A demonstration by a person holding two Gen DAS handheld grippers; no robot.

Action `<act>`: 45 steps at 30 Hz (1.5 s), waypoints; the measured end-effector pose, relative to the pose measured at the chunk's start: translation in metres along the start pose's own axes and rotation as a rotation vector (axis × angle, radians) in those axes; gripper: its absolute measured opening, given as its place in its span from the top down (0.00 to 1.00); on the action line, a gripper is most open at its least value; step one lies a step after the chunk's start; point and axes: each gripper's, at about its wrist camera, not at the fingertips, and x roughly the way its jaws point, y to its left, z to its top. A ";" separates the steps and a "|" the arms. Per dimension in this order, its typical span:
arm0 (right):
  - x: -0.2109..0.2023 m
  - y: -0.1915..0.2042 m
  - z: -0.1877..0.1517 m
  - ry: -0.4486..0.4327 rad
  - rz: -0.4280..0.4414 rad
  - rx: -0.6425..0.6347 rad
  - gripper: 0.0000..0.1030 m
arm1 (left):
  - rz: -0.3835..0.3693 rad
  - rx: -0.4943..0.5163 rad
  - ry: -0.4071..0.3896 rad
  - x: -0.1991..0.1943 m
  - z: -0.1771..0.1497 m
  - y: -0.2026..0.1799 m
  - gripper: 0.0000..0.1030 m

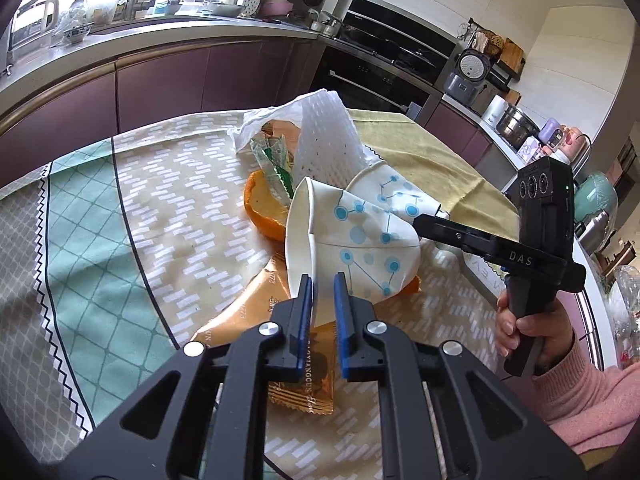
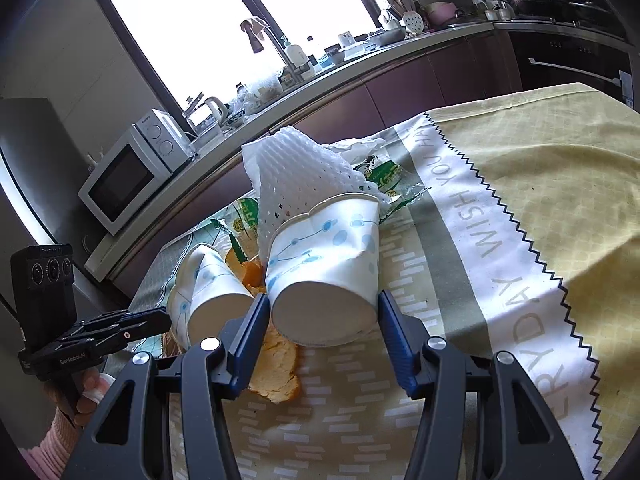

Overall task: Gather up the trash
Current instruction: 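Grasp a dotted paper cup with the left tool while the right tool grasps another cup, then carry both paper cups to the teal bin and open both tools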

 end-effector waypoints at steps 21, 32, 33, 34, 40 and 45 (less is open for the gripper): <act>-0.009 0.018 0.002 -0.021 0.046 -0.043 0.48 | -0.019 0.003 -0.044 -0.017 -0.010 -0.026 0.97; -0.018 0.054 0.004 -0.032 0.115 -0.118 0.48 | 0.015 -0.043 -0.179 -0.099 -0.029 -0.011 0.97; -0.017 0.059 0.003 -0.028 0.125 -0.127 0.48 | 0.027 -0.050 -0.192 -0.109 -0.033 -0.008 0.97; -0.016 0.065 0.002 -0.025 0.135 -0.139 0.48 | 0.040 -0.059 -0.204 -0.120 -0.038 -0.005 0.97; -0.001 0.110 -0.004 0.022 0.215 -0.224 0.48 | 0.171 -0.123 -0.271 -0.181 -0.066 0.024 0.97; 0.020 0.161 -0.014 0.086 0.302 -0.316 0.48 | 0.285 -0.200 -0.328 -0.238 -0.098 0.054 0.97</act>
